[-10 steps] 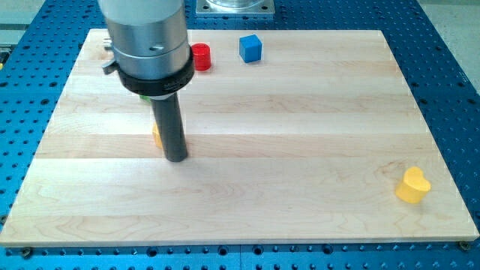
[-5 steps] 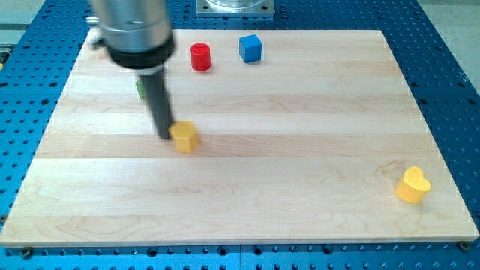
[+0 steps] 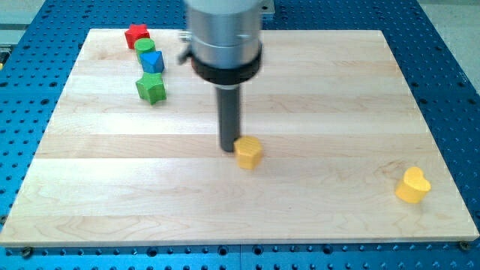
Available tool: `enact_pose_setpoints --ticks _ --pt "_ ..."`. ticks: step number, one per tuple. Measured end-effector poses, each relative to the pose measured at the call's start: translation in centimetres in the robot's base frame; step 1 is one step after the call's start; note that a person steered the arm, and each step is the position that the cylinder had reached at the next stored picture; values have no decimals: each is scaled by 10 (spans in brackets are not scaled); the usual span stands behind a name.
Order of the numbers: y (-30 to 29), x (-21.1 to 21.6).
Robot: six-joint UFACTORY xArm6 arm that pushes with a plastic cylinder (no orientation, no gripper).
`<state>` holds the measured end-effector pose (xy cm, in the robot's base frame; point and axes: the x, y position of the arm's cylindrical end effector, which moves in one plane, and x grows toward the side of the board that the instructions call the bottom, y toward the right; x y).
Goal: Put the yellow hexagon above the yellow heart
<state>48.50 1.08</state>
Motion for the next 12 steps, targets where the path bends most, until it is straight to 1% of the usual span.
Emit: enact_pose_setpoints --ticks 1,2,3,4,5,6,7,8,10,12 --pt "6 2" --pt "-56 23" --pt "-11 39" --pt "57 40" --pt "89 40" --pt "62 29" --pt "120 10" --pt "175 17" --pt "218 3" --pt "225 6"
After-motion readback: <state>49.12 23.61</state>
